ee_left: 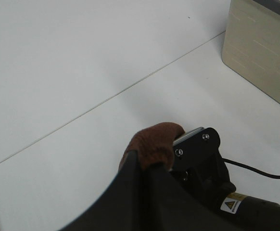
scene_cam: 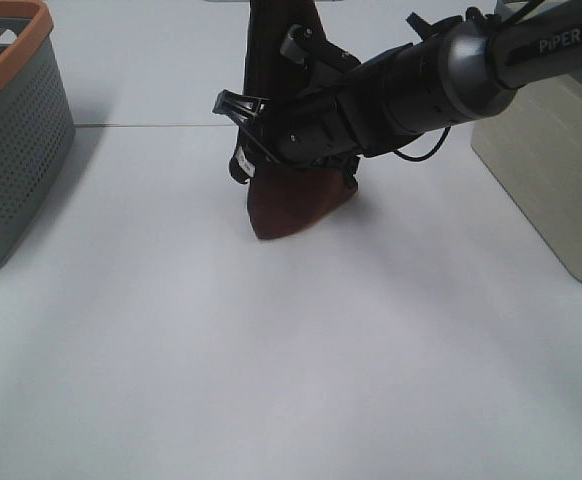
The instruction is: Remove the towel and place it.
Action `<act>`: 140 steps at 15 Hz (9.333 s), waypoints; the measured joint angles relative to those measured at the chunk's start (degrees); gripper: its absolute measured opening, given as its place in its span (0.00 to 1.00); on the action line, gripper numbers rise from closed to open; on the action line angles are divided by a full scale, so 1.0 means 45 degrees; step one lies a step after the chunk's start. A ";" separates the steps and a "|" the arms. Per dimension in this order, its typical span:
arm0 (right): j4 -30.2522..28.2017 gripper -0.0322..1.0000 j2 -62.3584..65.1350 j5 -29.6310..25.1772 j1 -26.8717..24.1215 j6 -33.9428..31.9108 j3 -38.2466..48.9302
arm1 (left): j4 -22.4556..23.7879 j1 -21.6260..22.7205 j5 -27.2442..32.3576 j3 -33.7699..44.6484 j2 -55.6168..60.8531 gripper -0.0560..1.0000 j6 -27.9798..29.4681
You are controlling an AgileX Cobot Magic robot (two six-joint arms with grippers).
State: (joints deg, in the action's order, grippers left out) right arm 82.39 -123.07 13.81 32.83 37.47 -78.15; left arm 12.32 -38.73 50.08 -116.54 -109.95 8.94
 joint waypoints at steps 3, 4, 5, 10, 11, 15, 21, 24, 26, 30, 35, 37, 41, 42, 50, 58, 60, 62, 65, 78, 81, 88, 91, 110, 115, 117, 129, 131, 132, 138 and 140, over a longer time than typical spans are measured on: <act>-0.0038 0.15 -0.0089 0.0013 0.0000 -0.0025 -0.0318 | -0.0242 0.0000 0.0000 0.0000 0.0000 0.05 0.0000; -0.0076 0.13 -0.0153 0.0013 0.0000 -0.0038 -0.0497 | -0.0306 0.0000 0.0025 0.0000 0.0000 0.05 0.0000; -0.0127 0.09 -0.0216 0.0013 0.0000 -0.0038 -0.0598 | -0.0331 0.0000 0.0038 0.0000 0.0000 0.05 -0.0013; -0.0522 0.03 0.0407 -0.0497 0.0000 0.1872 0.0102 | -0.0382 0.0000 -0.0051 0.0000 0.0000 0.05 -0.0127; -0.0522 0.03 0.0560 -0.0840 0.0000 0.2126 0.0522 | -0.0382 0.0000 -0.0089 0.0000 0.0000 0.05 -0.0127; -0.0573 0.03 0.1566 -0.1795 0.0000 0.3259 0.2088 | -0.0331 0.0000 -0.0025 0.0000 0.0000 0.05 -0.0306; -0.1273 0.03 0.5042 -0.2496 0.0000 0.4877 0.4851 | 0.0293 0.0038 0.1744 0.0000 0.0089 0.05 -0.0789; -0.2470 0.03 0.6366 -0.3616 0.0000 0.4915 0.5653 | 0.0407 0.0038 0.2508 0.0000 0.0522 0.05 -0.1095; -0.3782 0.03 0.7589 -0.4877 0.0000 0.4800 0.5870 | 0.0535 0.0166 0.2827 0.0000 0.0751 0.05 -0.1082; -0.7257 0.03 0.8925 -0.8671 0.0000 0.3641 0.5870 | 0.0726 0.0598 0.3336 0.0000 0.0815 0.05 -0.0879; -1.0262 0.03 1.0186 -1.0861 0.0000 0.3323 0.5882 | 0.0471 0.0598 0.4176 0.0000 0.0815 0.05 -0.1171; -1.1243 0.03 1.0555 -1.0772 0.0000 0.2737 0.5882 | 0.0369 0.0598 0.4367 0.0000 0.0815 0.05 -0.1362; -1.4668 0.03 1.0733 -1.0110 0.0000 -0.0025 0.5768 | -0.0166 0.0598 0.4405 0.0000 0.0815 0.05 -0.1706; -1.5215 0.03 1.0733 -0.9906 0.0000 -0.0446 0.5666 | -0.0178 0.0598 0.4405 0.0000 0.0815 0.05 -0.1706; -2.7871 0.03 0.9486 -0.6914 0.0000 -0.9460 0.4176 | 0.0191 0.2012 0.4100 0.0000 0.0573 0.05 -0.1719; -3.1436 0.03 0.5971 -0.3934 -0.2572 -1.3127 -0.0535 | 0.3998 0.2139 -0.1273 0.0000 -0.0089 0.05 -0.0484; -3.1487 0.03 0.5093 -0.3247 -0.2992 -1.3216 -0.1451 | 0.4087 0.2496 -0.2012 0.0000 -0.0637 0.05 0.0000; -3.1487 0.03 0.4482 -0.2903 -0.3221 -1.3280 -0.1757 | 0.3998 0.2585 -0.1986 0.0000 -0.1031 0.05 -0.0076; -3.1156 0.03 0.3871 -0.3069 -0.3374 -1.3318 -0.1770 | 0.3259 0.2597 -0.1935 0.0000 -0.1439 0.05 -0.1031; -3.0723 0.03 0.1961 -0.1681 -0.3400 -1.2758 -0.4660 | 0.4431 0.3578 -0.4253 0.0000 -0.1935 0.05 -0.0700; -3.0125 0.03 0.1362 -0.1413 -0.3654 -1.2758 -0.6137 | 0.4711 0.3871 -0.5208 0.0000 -0.1935 0.05 -0.0700; -2.6891 0.03 0.1019 -0.3743 -0.3692 -1.2758 -0.4189 | 0.2126 0.3374 -0.2585 0.0000 -0.2750 0.05 -0.2126; -2.4739 0.03 0.1541 -0.5488 -0.3692 -1.2427 -0.2954 | -0.0191 0.3119 -0.0407 0.0000 -0.2839 0.05 -0.3756; -1.5202 0.03 0.2305 -1.6832 -0.3820 -0.4609 0.0484 | -0.4418 0.2597 0.4342 0.5335 -0.2814 0.05 -0.6850; -1.5113 0.19 0.2305 -1.6832 -0.3820 -0.4316 0.0688 | -0.4596 0.2597 0.4342 0.5348 -0.2814 0.05 -0.6850; -1.4884 0.43 0.2305 -1.6832 -0.3820 -0.4354 0.0688 | -0.5029 0.2597 0.4342 0.5348 -0.2814 0.12 -0.6850; -1.4439 0.72 0.4545 -1.6845 -0.3820 -0.6099 0.0191 | -0.4927 0.2597 0.4342 0.5373 -0.1273 0.84 -0.4291; -1.4502 0.72 0.5640 -1.6845 -0.3820 -0.6837 -0.0509 | -0.4927 0.2597 0.4329 0.5373 -0.0127 0.84 -0.3654; -1.4604 0.72 0.5870 -1.6845 -0.3820 -0.7028 -0.0738 | -0.4927 0.2597 0.4329 0.5373 0.0204 0.84 -0.3578; -1.8602 0.72 0.8900 -1.6909 -0.3832 -0.9944 -0.1935 | -0.2839 0.3680 0.4393 0.5373 0.4405 0.83 -0.1986; -1.9124 0.72 0.9524 -1.6921 -0.3845 -1.0555 -0.1935 | -0.2381 0.4762 0.4393 0.5411 0.5640 0.83 -0.1884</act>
State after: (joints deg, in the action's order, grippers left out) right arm -3.67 -80.21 -62.34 15.53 -10.03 -86.86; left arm 1.60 -17.30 69.84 -92.19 -84.57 0.46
